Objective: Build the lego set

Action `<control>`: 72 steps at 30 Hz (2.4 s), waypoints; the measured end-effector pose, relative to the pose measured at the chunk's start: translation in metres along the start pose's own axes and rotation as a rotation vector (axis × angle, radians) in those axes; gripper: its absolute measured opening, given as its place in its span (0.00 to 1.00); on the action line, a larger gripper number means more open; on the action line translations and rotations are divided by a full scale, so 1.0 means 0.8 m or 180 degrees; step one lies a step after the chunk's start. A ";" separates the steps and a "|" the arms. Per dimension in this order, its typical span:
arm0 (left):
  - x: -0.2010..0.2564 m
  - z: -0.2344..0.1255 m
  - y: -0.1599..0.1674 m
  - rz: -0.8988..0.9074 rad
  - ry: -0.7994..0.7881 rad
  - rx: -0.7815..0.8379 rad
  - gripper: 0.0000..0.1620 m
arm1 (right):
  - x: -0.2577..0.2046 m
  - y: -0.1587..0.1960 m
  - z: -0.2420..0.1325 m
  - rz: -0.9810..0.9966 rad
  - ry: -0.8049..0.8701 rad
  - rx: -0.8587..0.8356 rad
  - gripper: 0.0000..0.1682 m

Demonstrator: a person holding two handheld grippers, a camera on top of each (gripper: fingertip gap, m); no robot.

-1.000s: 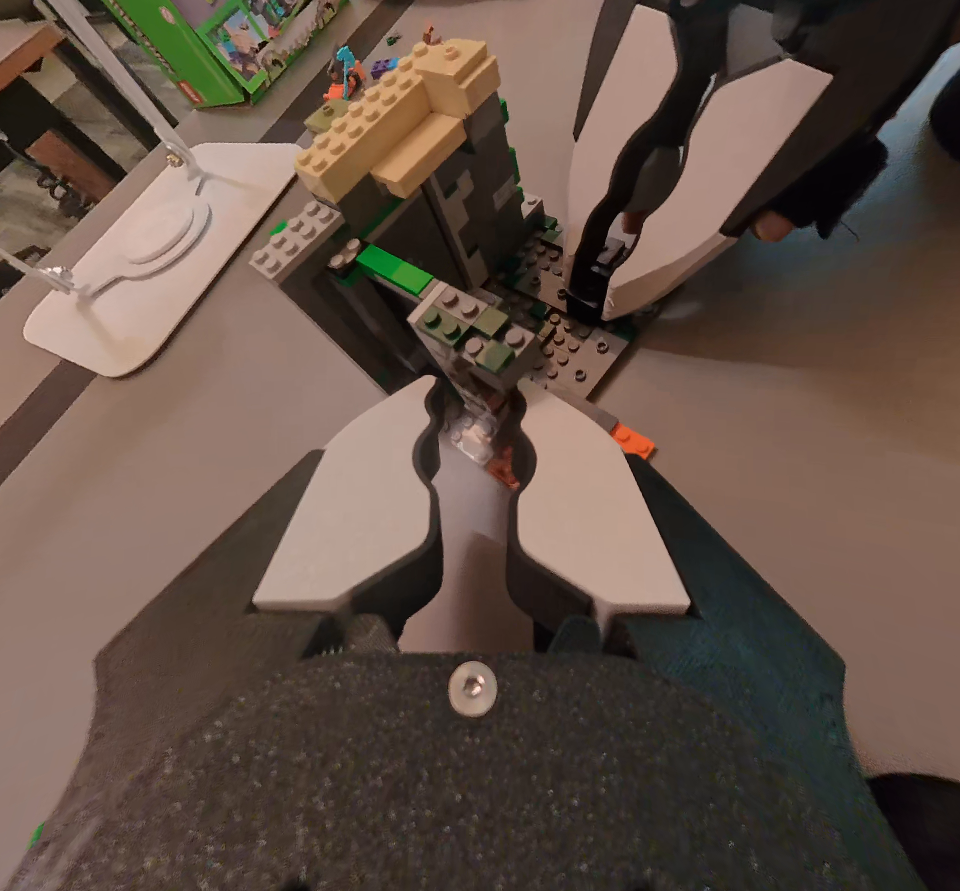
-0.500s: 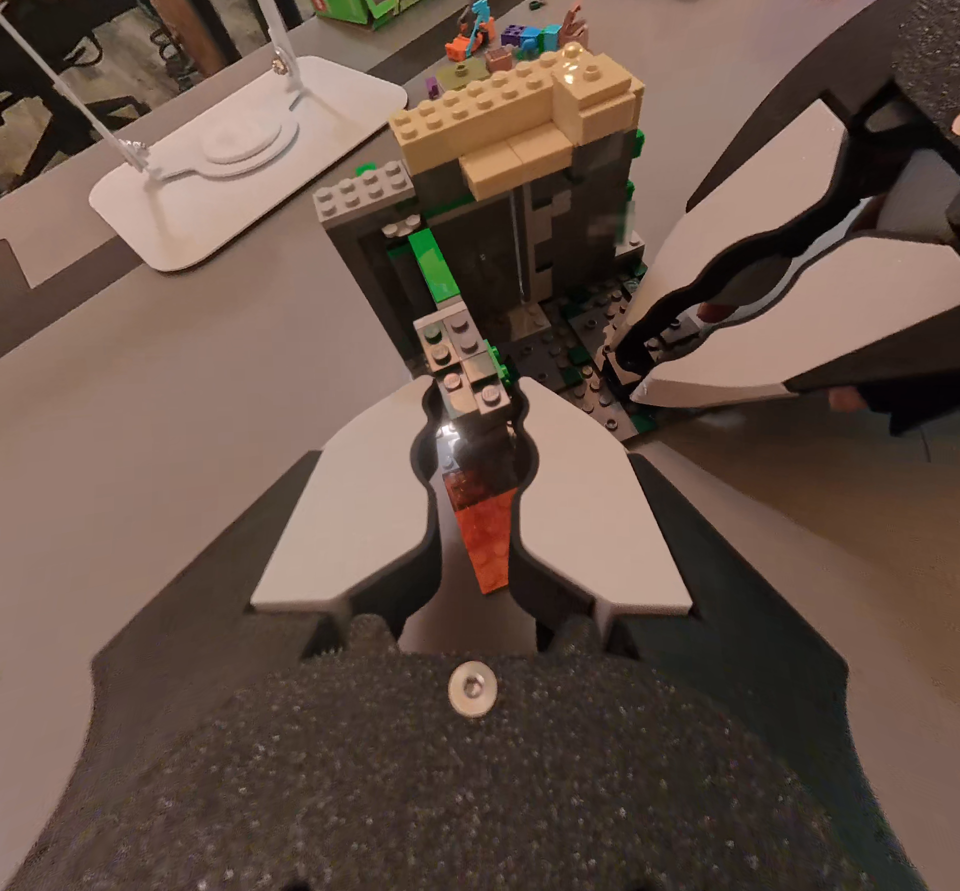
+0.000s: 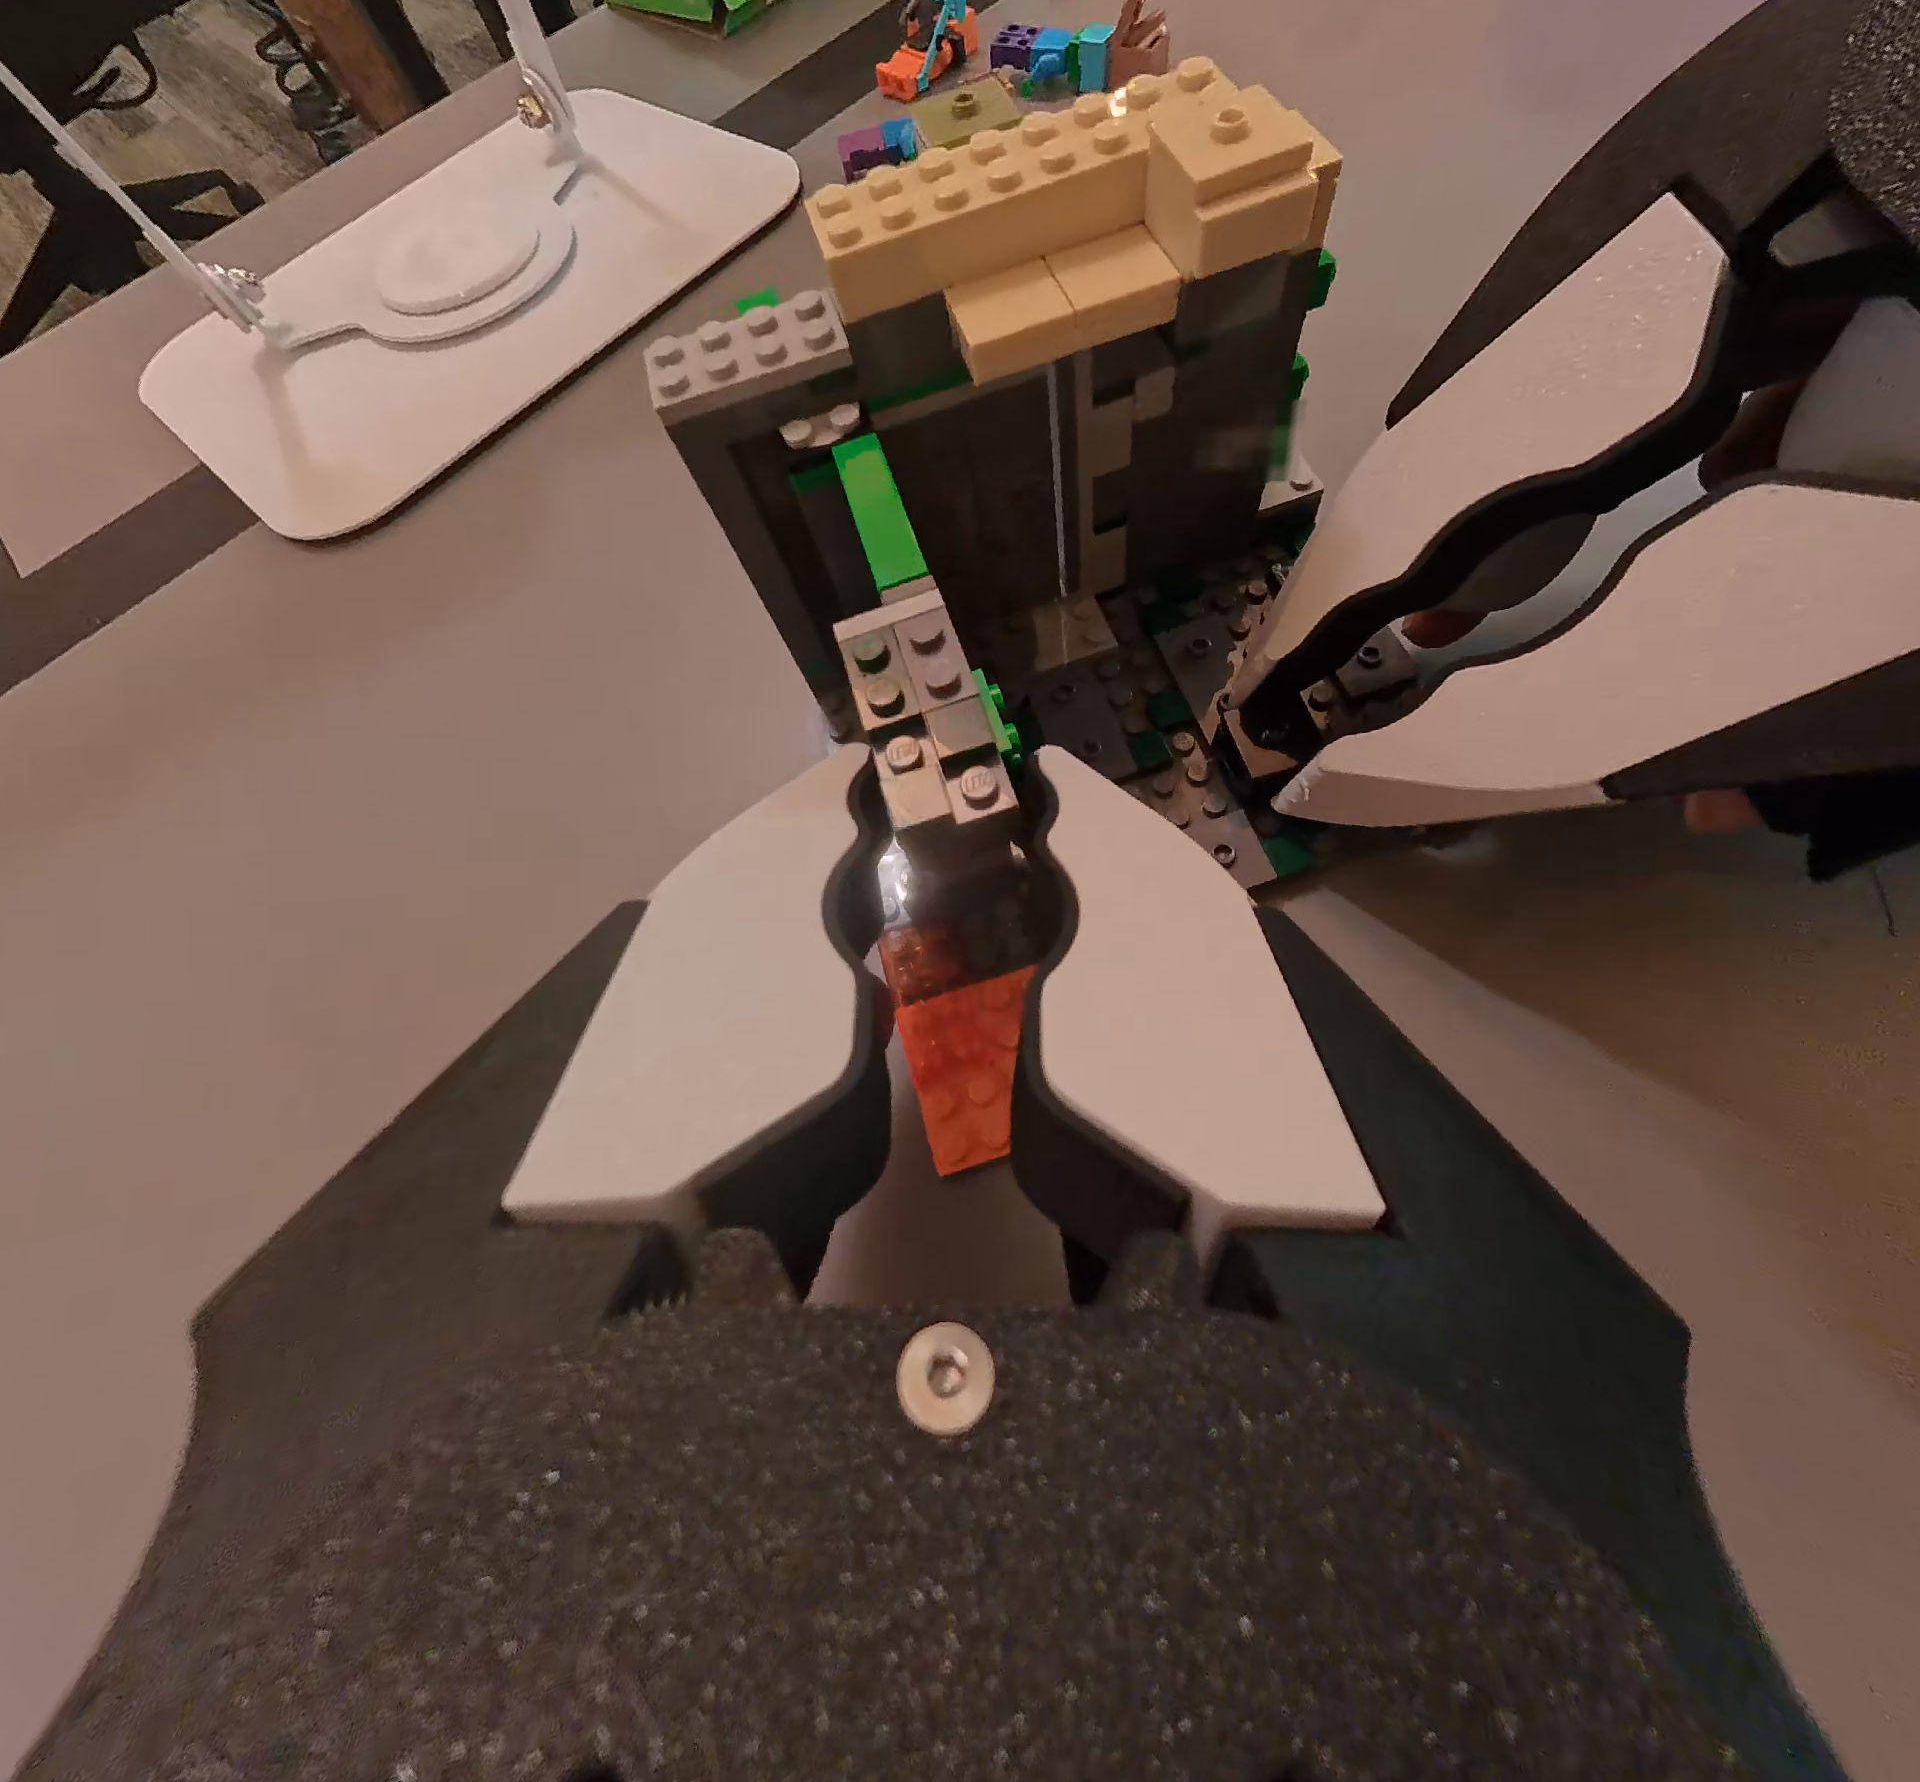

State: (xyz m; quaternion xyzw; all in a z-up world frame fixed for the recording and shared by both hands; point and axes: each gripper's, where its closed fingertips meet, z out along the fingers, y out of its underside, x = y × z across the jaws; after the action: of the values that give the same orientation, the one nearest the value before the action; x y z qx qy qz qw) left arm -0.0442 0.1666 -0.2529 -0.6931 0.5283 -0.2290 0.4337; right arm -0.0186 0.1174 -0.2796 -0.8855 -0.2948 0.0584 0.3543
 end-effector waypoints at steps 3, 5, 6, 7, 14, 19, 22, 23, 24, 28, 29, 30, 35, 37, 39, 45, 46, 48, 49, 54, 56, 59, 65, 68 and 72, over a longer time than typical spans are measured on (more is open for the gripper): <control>0.000 0.000 0.000 0.0010 0.0004 0.0010 0.15 | 0.000 0.000 0.000 -0.0016 0.0003 -0.0001 0.10; 0.000 0.000 0.000 0.0010 0.0009 0.0011 0.15 | 0.000 0.000 0.000 -0.0027 0.0005 -0.0003 0.10; 0.000 0.001 0.000 0.0013 0.0010 0.0015 0.15 | 0.000 0.000 0.000 -0.0031 0.0005 -0.0002 0.10; 0.000 0.001 0.000 0.0012 0.0008 0.0019 0.15 | -0.001 0.000 0.000 -0.0031 0.0005 0.0000 0.10; 0.000 0.001 0.000 0.0004 -0.0003 0.0050 0.15 | -0.001 0.000 0.000 -0.0034 0.0005 0.0022 0.10; -0.001 0.000 -0.002 -0.0027 -0.0003 0.0106 0.15 | -0.001 0.000 0.000 0.0009 -0.0016 0.0051 0.10; 0.001 0.000 0.003 0.0031 0.0017 0.0036 0.25 | -0.001 0.000 0.001 0.0031 -0.0038 0.0062 0.10; 0.004 -0.001 0.002 0.0039 0.0050 0.0055 0.26 | -0.001 0.001 0.001 0.0044 -0.0047 0.0067 0.10; 0.005 -0.003 0.001 0.0048 0.0061 0.0079 0.26 | -0.001 0.001 0.001 0.0055 -0.0056 0.0071 0.10; 0.005 -0.017 -0.006 0.0051 0.0048 0.0190 0.26 | -0.001 -0.003 -0.005 0.0099 -0.0095 0.0151 0.11; 0.003 -0.021 -0.008 0.0050 0.0039 0.0225 0.26 | 0.000 -0.005 -0.008 0.0111 -0.0105 0.0190 0.11; 0.001 -0.025 -0.009 0.0042 0.0025 0.0266 0.26 | 0.000 -0.007 -0.011 0.0120 -0.0116 0.0240 0.11; -0.016 -0.051 -0.015 -0.0131 -0.0032 0.0551 0.20 | 0.008 -0.019 -0.030 0.0108 -0.0120 0.0514 0.12; -0.026 -0.063 -0.020 -0.0250 -0.0073 0.0720 0.15 | 0.012 -0.019 -0.036 0.0145 -0.0127 0.0576 0.12; -0.036 -0.076 -0.028 -0.0364 -0.0130 0.0932 0.09 | 0.016 -0.020 -0.044 0.0170 -0.0149 0.0656 0.12; -0.050 -0.091 -0.035 -0.0396 -0.0285 0.1141 0.00 | 0.046 -0.009 -0.082 0.0170 0.0035 0.0883 0.12; -0.049 -0.090 -0.035 -0.0379 -0.0276 0.1130 0.00 | 0.055 -0.005 -0.085 0.0164 0.0081 0.0901 0.13; -0.045 -0.086 -0.033 -0.0346 -0.0246 0.1095 0.00 | 0.069 0.001 -0.086 0.0089 0.0093 0.0924 0.18; -0.043 -0.085 -0.033 -0.0326 -0.0237 0.1088 0.00 | 0.076 0.002 -0.083 0.0016 0.0104 0.0944 0.22; -0.038 -0.081 -0.031 -0.0253 -0.0221 0.1035 0.00 | 0.085 -0.002 -0.049 0.0166 -0.0239 0.0955 0.32; -0.039 -0.081 -0.030 -0.0265 -0.0217 0.1034 0.00 | 0.083 -0.006 -0.033 0.0197 -0.0272 0.0900 0.32; -0.041 -0.080 -0.028 -0.0286 -0.0215 0.1024 0.00 | 0.083 -0.014 -0.022 0.0081 -0.0115 0.0922 0.19; -0.040 -0.079 -0.029 -0.0262 -0.0186 0.1037 0.00 | 0.092 -0.017 -0.020 0.0382 0.0136 0.0969 0.10; -0.039 -0.079 -0.029 -0.0250 -0.0179 0.1045 0.00 | 0.100 -0.026 -0.025 0.0513 0.0174 0.1098 0.10; -0.038 -0.079 -0.029 -0.0246 -0.0177 0.1039 0.00 | 0.114 -0.039 -0.028 0.0606 0.0195 0.1192 0.10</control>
State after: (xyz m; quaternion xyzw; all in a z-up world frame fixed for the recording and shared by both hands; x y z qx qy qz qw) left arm -0.0911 0.1740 -0.1964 -0.6393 0.4448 -0.3089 0.5458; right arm 0.0480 0.1734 -0.2329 -0.8294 -0.1829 0.1184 0.5143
